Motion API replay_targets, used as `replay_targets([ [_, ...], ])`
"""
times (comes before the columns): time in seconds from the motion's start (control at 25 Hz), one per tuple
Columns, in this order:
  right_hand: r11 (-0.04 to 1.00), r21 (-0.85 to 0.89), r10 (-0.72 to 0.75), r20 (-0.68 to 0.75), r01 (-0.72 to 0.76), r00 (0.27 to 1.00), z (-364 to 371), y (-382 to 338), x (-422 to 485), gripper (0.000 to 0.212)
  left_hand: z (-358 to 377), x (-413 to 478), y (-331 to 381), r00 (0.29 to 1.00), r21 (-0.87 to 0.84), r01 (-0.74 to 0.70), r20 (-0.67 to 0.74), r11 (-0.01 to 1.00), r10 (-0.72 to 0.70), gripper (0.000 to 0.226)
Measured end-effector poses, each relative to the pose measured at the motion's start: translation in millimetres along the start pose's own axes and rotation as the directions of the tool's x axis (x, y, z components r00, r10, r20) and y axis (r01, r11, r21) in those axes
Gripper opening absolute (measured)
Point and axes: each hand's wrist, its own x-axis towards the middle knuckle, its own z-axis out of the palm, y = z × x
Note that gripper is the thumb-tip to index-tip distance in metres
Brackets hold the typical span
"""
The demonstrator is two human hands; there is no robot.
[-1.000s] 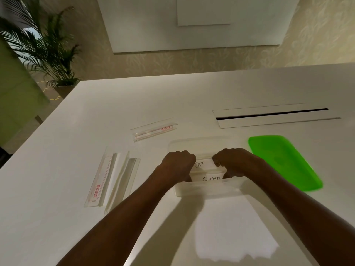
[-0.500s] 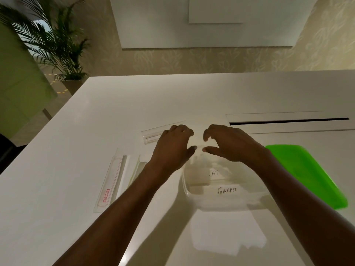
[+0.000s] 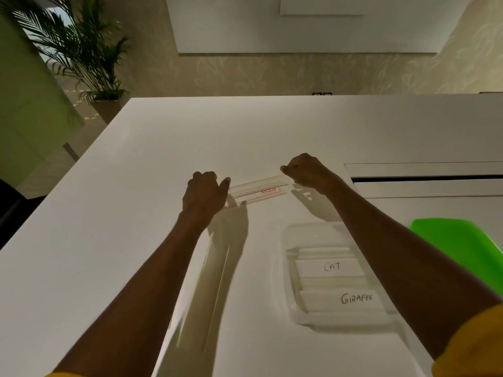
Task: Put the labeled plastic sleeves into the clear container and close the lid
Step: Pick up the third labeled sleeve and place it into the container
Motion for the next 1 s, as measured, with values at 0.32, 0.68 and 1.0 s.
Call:
replay_targets([
  [0.32,0.91,0.254,0.307,0.122,-0.328,0.944,28,9,53,0.053,6,49,-32,0.903,-0.39,0.414,0.287,0.823,-0.318,0.049],
  [0.68,0.883,0.369,0.223,0.218,-0.292,0.95,27,7,50,0.039,12,50,-33,0.874,-0.535,0.466,0.404,0.705,-0.271,0.041],
  [1.0,0.909,0.374,0.124,0.17,-0.181,0.978,17,14,31,0.034,0,35,-23,0.888,-0.657,0.46,0.362,0.598,-0.285,0.034],
])
